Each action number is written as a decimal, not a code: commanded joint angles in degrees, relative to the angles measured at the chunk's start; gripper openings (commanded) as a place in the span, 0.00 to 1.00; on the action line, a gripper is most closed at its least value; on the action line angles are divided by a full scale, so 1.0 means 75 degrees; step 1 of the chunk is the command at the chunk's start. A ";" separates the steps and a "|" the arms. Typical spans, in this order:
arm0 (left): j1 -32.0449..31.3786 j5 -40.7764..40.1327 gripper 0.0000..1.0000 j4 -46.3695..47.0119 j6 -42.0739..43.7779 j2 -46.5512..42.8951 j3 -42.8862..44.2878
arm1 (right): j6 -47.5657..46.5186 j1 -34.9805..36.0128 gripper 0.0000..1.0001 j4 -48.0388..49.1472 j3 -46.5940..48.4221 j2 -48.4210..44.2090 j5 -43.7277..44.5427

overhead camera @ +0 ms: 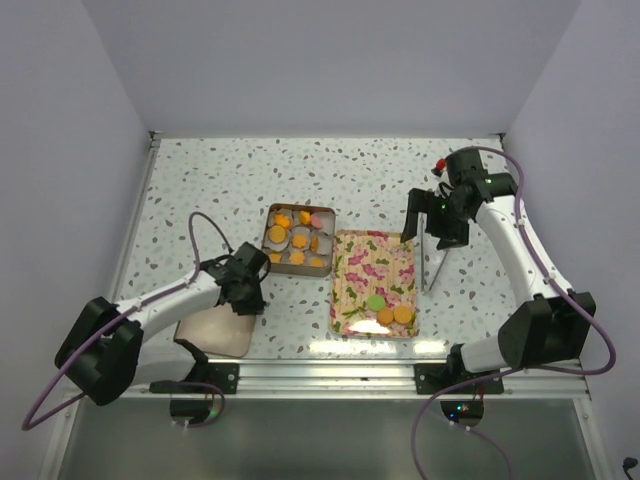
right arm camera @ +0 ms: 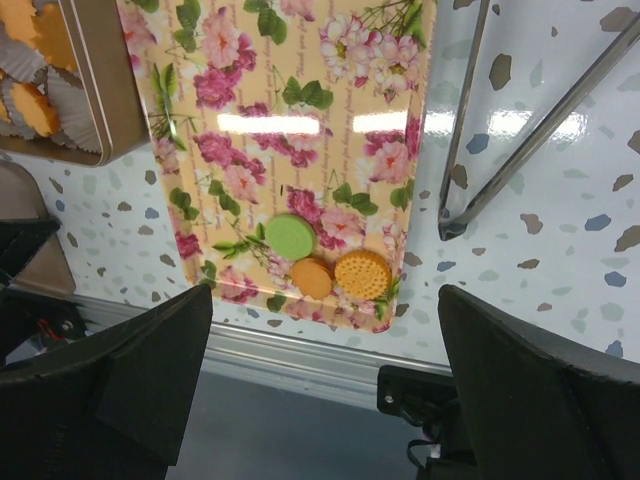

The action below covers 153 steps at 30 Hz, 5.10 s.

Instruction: Pack the cookies

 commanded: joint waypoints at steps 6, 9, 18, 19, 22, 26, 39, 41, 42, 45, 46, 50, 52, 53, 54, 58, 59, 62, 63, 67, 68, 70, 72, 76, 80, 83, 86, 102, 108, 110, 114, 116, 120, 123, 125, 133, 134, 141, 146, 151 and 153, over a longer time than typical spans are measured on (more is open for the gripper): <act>-0.0160 -0.0636 0.00 -0.0842 -0.0224 0.0388 0.0373 | 0.0007 -0.0002 0.99 -0.0082 0.0156 -0.0318 -0.0316; -0.0161 -0.0871 0.00 -0.1860 -0.0270 -0.0301 0.0937 | 0.0147 -0.0013 0.99 -0.0071 0.0331 -0.0412 -0.0480; -0.0102 -0.0650 0.00 -0.3331 0.0595 -0.1279 0.5153 | 0.1248 0.0116 0.99 0.1633 0.1012 -0.0612 -0.3243; -0.0032 -0.0440 0.00 -0.3284 0.0782 -0.1162 0.6016 | 0.1458 0.0116 0.99 0.2023 0.1023 -0.0565 -0.3595; 0.0260 0.0368 0.00 -0.3190 0.1439 -0.0495 0.8053 | 0.2384 0.0011 0.99 0.3815 0.0988 -0.0308 -0.4942; 0.0951 0.2750 0.00 -0.2267 0.1746 0.0139 0.9925 | 0.6248 -0.0130 0.99 0.8449 0.0276 0.0289 -0.6491; 0.1749 0.7413 0.00 0.9151 -0.4415 0.0327 0.8017 | 1.4164 0.0959 0.99 2.0730 0.0485 0.3630 -0.5368; 0.1738 0.7472 0.00 0.9967 -0.5165 0.0537 0.8075 | 1.4140 0.1123 0.99 2.0742 0.0496 0.3735 -0.5205; 0.1749 0.7484 0.00 1.0307 -0.5273 0.0585 0.8122 | 1.4175 0.1181 0.99 2.0788 0.0566 0.3759 -0.5181; 0.1749 0.7390 0.00 1.0614 -0.5426 0.0562 0.7913 | 1.4328 0.1532 0.99 2.0905 0.0870 0.3771 -0.5029; 0.1738 0.7332 0.00 1.0777 -0.5624 0.0527 0.7830 | 1.4421 0.1568 0.99 2.0999 0.0941 0.3759 -0.4935; 0.1750 0.7098 0.00 1.1458 -0.6036 0.0503 0.7607 | 1.4328 0.1663 0.99 2.1023 0.0661 0.3432 -0.4431; 0.1750 0.7062 0.00 1.1447 -0.6036 0.0468 0.7595 | 1.4328 0.1721 0.99 2.1011 0.0579 0.3279 -0.4290; 0.1750 0.7050 0.00 1.1424 -0.6036 0.0433 0.7583 | 1.4339 0.1756 0.99 2.1023 0.0590 0.3221 -0.4266; 0.1750 0.7050 0.00 1.1412 -0.6025 0.0421 0.7583 | 1.4340 0.1779 0.99 2.1011 0.0602 0.3174 -0.4255; 0.1750 0.6980 0.00 1.1400 -0.5978 0.0281 0.7396 | 1.4351 0.2014 0.98 2.1011 0.0602 0.2846 -0.4009; 0.1750 0.6933 0.00 1.1412 -0.5989 0.0223 0.7373 | 1.4340 0.2049 0.96 2.1023 0.0555 0.2799 -0.3950; 0.1750 0.6828 0.00 1.1459 -0.5989 0.0117 0.7244 | 1.4258 0.2096 0.93 2.1023 0.0216 0.2542 -0.3751; 0.1750 0.6816 0.00 1.1470 -0.5989 0.0105 0.7232 | 1.4269 0.2166 0.91 2.1023 0.0203 0.2494 -0.3751; 0.1750 0.6758 0.00 1.1575 -0.6047 0.0023 0.7126 | 1.4269 0.2470 0.85 2.1023 0.0273 0.2318 -0.3961; 0.1750 0.6757 0.00 1.1657 -0.6060 0.0023 0.7091 | 1.4269 0.2529 0.83 2.1011 0.0274 0.2213 -0.3996; 0.1750 0.6711 0.00 1.1728 -0.6095 0.0000 0.6998 | 1.4246 0.2752 0.78 2.1011 0.0250 0.2107 -0.4172; 0.1750 0.6699 0.00 1.1752 -0.6095 -0.0059 0.6892 | 1.4222 0.2950 0.72 2.1011 0.0192 0.1955 -0.4336; 0.1750 0.6652 0.00 1.1775 -0.6083 -0.0199 0.6728 | 1.4082 0.3057 0.38 2.1011 -0.0241 0.1651 -0.4243; 0.1750 0.6628 0.00 1.1554 -0.5978 -0.0375 0.6447 | 1.4046 0.3069 0.19 2.1011 -0.0371 0.1451 -0.4301; 0.1773 0.6593 0.01 1.1155 -0.5767 -0.0621 0.6119 | 1.4046 0.3057 0.12 2.1011 -0.0499 0.1287 -0.4196; 0.1820 0.6500 0.13 1.0395 -0.5440 -0.0937 0.5699 | 1.4047 0.3057 0.07 2.1000 -0.0582 0.1170 -0.3997; 0.2979 0.6218 0.41 0.6153 -0.3787 -0.2181 0.3997 | 1.3743 0.2683 0.00 2.0391 -0.1893 0.0643 -0.3271; 0.3401 0.6090 0.46 0.4139 -0.2629 -0.1830 0.4231 | 1.2970 0.2530 0.00 1.9185 -0.2643 0.0209 -0.3200; 0.3402 0.5972 0.47 0.3796 -0.2370 -0.1642 0.4243 | 1.2712 0.2472 0.00 1.8716 -0.2842 0.0057 -0.3095; 0.3484 0.5774 0.48 0.3479 -0.1796 -0.1186 0.4255 | 1.2162 0.2319 0.00 1.7580 -0.3404 -0.0342 -0.2778; 0.3507 0.5773 0.49 0.3502 -0.1677 -0.1021 0.4243 | 1.1950 0.2202 0.00 1.6879 -0.3663 -0.0621 -0.2545; 0.3554 0.5773 0.50 0.3677 -0.1607 -0.0541 0.4290 | 1.0969 0.2120 0.00 1.5401 -0.4063 -0.1056 -0.2437; 0.3554 0.5843 0.50 0.3900 -0.1479 -0.0120 0.4535 | 0.9915 0.2166 0.00 1.3749 -0.3654 -0.1221 -0.2718; 0.3554 0.5831 0.50 0.3842 -0.1384 0.0139 0.4852 | 0.9641 0.2190 0.00 1.3150 -0.3559 -0.1256 -0.2801; 0.3554 0.6019 0.49 0.4451 -0.1653 0.1381 0.5578 | 0.8855 0.2844 0.00 1.2199 -0.3395 -0.1164 -0.2790; 0.3554 0.6054 0.49 0.4451 -0.1653 0.1510 0.5672 | 0.8774 0.2951 0.00 1.2176 -0.3394 -0.1105 -0.2790; 0.3554 0.6522 0.49 0.4616 -0.1408 0.2505 0.6352 | 0.8609 0.3842 0.00 1.2269 -0.3137 -0.0460 -0.2533; 0.3729 0.6546 0.51 0.3808 -0.0683 0.2788 0.6785 | 0.8481 0.3796 0.00 1.2047 -0.3067 -0.0354 -0.2286; 0.4350 0.5973 0.66 0.2553 0.0420 0.3163 0.7033 | 0.8257 0.3224 0.00 1.1087 -0.3195 -0.0600 -0.1842; 0.4585 0.5809 0.73 0.2541 0.0491 0.3152 0.6811 | 0.8281 0.2953 0.00 1.0992 -0.3417 -0.0693 -0.1771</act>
